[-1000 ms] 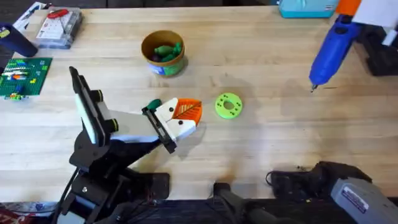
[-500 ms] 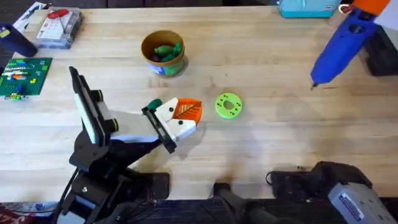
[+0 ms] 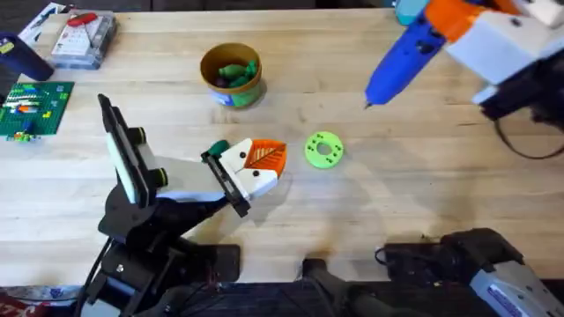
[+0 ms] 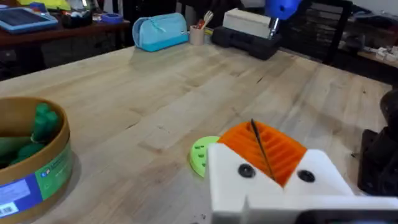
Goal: Pick up the gripper from the table and insert it into the empty holder that is missing its gripper. Then pick up a screw, insert it into the mounting hole, and use the screwdriver to tighten it. Finally, clean up the table by picking up the vegetable and placing it into the bucket.
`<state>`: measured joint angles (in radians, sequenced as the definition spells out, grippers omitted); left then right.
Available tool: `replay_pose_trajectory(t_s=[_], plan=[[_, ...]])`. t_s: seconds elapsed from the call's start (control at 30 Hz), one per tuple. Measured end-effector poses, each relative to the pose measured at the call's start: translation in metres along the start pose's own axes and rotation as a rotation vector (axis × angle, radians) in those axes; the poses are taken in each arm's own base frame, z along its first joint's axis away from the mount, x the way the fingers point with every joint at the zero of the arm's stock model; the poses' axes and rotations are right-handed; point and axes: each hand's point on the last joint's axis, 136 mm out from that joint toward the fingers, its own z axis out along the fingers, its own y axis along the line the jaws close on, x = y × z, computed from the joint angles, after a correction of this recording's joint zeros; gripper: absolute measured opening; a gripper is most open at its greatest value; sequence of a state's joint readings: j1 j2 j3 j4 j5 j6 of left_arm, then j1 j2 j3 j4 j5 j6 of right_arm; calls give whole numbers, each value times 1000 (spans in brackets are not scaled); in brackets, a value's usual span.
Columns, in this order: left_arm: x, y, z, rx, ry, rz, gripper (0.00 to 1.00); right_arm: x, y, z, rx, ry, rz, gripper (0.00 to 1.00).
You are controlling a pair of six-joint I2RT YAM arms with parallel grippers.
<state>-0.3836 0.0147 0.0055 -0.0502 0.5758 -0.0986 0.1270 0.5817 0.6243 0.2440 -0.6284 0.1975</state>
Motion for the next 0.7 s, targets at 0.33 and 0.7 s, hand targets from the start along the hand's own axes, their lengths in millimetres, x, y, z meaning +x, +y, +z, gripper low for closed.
replay_pose_trajectory(t_s=[0.33,0.7], plan=[[0,0,0,0,0,0,10,9,61,57,-239,-68,45,52],[0,0,0,0,0,0,10,5,113,87,-426,-220,26,52]])
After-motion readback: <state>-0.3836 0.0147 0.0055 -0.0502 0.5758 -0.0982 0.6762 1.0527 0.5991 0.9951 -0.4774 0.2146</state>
